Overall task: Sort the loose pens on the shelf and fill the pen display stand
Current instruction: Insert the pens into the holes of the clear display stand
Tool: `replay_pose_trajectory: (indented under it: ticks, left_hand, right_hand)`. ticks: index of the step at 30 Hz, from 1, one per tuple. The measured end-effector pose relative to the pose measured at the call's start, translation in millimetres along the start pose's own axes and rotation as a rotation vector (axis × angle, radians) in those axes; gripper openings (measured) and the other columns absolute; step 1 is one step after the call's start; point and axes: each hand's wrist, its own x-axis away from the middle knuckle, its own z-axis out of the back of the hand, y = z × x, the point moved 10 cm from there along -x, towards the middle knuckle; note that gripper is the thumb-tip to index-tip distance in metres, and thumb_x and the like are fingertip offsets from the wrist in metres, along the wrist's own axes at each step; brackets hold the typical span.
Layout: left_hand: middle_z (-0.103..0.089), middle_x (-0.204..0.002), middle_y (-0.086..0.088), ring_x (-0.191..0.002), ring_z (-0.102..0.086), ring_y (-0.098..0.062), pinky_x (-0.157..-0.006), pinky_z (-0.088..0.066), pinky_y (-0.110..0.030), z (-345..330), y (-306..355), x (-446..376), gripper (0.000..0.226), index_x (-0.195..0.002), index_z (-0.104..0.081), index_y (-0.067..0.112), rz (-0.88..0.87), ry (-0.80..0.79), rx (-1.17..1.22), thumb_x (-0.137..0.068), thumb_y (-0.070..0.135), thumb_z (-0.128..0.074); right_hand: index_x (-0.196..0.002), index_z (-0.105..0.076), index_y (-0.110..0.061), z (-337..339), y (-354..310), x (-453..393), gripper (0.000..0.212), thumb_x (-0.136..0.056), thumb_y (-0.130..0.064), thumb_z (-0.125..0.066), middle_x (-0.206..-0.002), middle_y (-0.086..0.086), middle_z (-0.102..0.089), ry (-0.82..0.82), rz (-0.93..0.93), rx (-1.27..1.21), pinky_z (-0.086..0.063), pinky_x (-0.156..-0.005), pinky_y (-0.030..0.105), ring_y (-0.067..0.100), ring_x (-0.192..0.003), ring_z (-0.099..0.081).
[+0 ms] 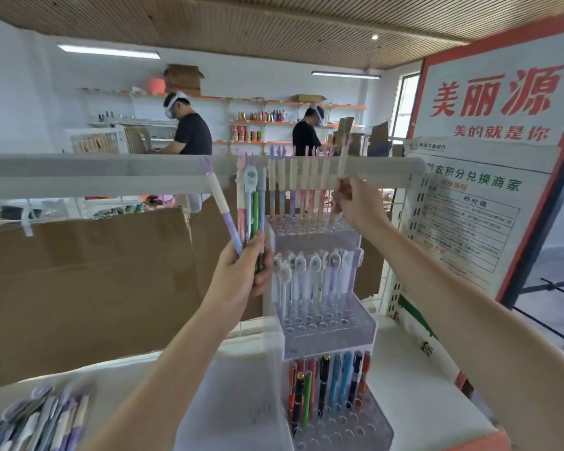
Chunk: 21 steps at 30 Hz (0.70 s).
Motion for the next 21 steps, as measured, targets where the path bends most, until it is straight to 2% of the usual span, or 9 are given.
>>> replay_pose_trajectory:
  ticks: [2,5,8,11,16,19,21]
  left_hand:
    - [-0.047,-0.059,0.001,-0.039,-0.030,-0.007,-0.033,-0.023,-0.016,0.1,1.0,0.1,0.025,-0.076,-0.046,0.011,-0.007,-0.012,-0.026,-0.097,0.026,-0.047]
    - [-0.047,-0.060,0.001,-0.040,-0.029,-0.008,-0.034,-0.022,-0.017,-0.5,2.0,0.3,0.028,-0.073,-0.049,0.013,-0.017,-0.023,-0.053,-0.097,0.027,-0.046]
    - [-0.047,-0.061,0.000,-0.041,-0.029,-0.009,-0.034,-0.021,-0.017,-5.1,2.9,0.0,0.033,-0.065,-0.056,0.020,-0.037,-0.046,-0.046,-0.096,0.027,-0.048]
    - [-0.044,-0.062,-0.005,-0.043,-0.027,-0.012,-0.035,-0.020,-0.018,-8.0,2.5,1.0,0.037,-0.058,-0.059,0.027,-0.041,-0.058,-0.066,-0.093,0.030,-0.050]
    - [-0.044,-0.065,-0.008,-0.046,-0.029,-0.013,-0.034,-0.022,-0.017,-3.4,-2.6,3.1,0.022,-0.076,-0.053,0.012,-0.029,-0.047,-0.066,-0.094,0.024,-0.051]
    - [-0.048,-0.066,-0.005,-0.045,-0.032,-0.011,-0.035,-0.022,-0.017,-2.1,-4.2,6.1,0.016,-0.088,-0.052,0.006,-0.031,-0.044,-0.073,-0.095,0.020,-0.051]
    - [-0.053,-0.066,-0.003,-0.044,-0.035,-0.010,-0.036,-0.023,-0.017,-0.2,-5.6,8.2,0.016,-0.093,-0.054,0.003,-0.020,-0.035,-0.065,-0.095,0.019,-0.051]
  right_hand:
    - [-0.100,-0.052,-0.006,8.6,-3.7,0.1,0.008,-0.097,-0.012,-0.047,-0.086,0.010,-0.065,0.103,0.041,-0.067,-0.045,-0.056,0.018,0.017,-0.069,-0.059]
    - [-0.098,-0.048,-0.009,18.8,-4.9,-1.1,0.003,-0.098,-0.011,-0.047,-0.084,0.005,-0.063,0.178,0.063,-0.146,-0.048,-0.056,0.016,0.012,-0.067,-0.060]
    - [-0.098,-0.055,-0.005,3.6,2.6,-4.6,0.007,-0.095,-0.009,-0.051,-0.087,0.009,-0.067,0.036,0.016,-0.034,-0.044,-0.054,0.011,0.013,-0.066,-0.060]
    - [-0.101,-0.060,-0.002,-16.5,10.7,-1.7,0.014,-0.092,-0.012,-0.057,-0.095,0.013,-0.068,-0.114,-0.019,0.120,-0.042,-0.068,0.023,0.021,-0.080,-0.060]
    - [-0.102,-0.061,0.000,-16.9,10.9,-2.6,0.018,-0.092,-0.014,-0.057,-0.100,0.016,-0.066,-0.118,-0.057,0.140,-0.041,-0.070,0.028,0.027,-0.088,-0.059]
    - [-0.109,-0.059,-0.002,-16.2,15.9,-0.3,0.023,-0.092,-0.017,-0.058,-0.101,0.013,-0.065,-0.113,-0.097,0.149,-0.041,-0.070,0.028,0.023,-0.086,-0.057]
    - [-0.112,-0.057,-0.005,-5.6,13.4,6.2,0.025,-0.092,-0.019,-0.058,-0.099,0.006,-0.062,-0.030,-0.108,0.077,-0.042,-0.072,0.025,0.019,-0.086,-0.055]
